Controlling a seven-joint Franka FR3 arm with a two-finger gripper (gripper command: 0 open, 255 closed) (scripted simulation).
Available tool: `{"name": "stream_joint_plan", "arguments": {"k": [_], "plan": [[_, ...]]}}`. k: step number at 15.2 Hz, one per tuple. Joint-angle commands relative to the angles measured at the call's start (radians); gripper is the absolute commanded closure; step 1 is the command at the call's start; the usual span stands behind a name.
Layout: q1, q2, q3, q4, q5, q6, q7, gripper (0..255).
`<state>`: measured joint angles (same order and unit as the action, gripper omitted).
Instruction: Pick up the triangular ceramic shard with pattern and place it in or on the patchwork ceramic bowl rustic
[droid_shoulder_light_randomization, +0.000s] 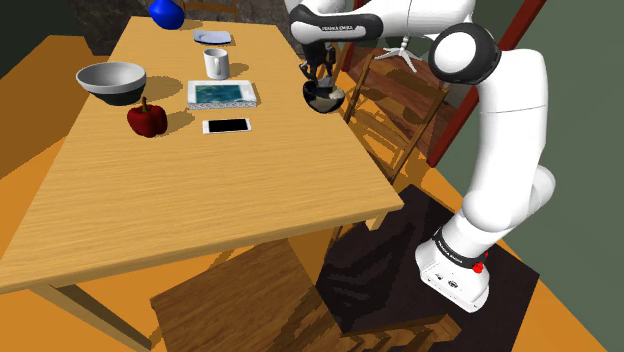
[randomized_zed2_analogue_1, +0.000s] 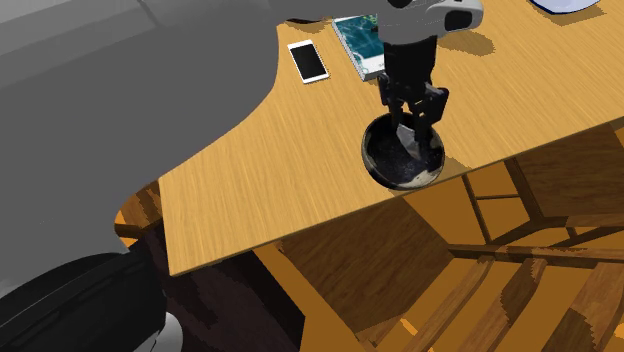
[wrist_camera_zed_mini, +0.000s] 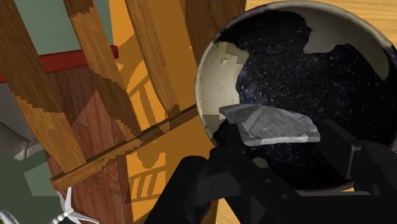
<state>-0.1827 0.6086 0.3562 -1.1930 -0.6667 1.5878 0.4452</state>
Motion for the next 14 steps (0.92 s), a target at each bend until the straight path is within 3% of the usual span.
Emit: {"name": "stream_joint_plan", "arguments": {"k": [1, 7, 8, 13, 14], "plan": [[-0.001, -0.001, 0.000, -0.007, 0.000, 0.005, 0.003, 255], [-0.001, -0.001, 0.000, -0.007, 0.000, 0.005, 0.003, 255], [-0.001, -0.001, 0.000, -0.007, 0.000, 0.005, 0.003, 0], [-0.001, -0.001, 0.000, -0.007, 0.000, 0.005, 0.003, 0], [0.014, 0.006, 0.001, 0.034, 0.000, -0.028, -0.005, 0]]}}
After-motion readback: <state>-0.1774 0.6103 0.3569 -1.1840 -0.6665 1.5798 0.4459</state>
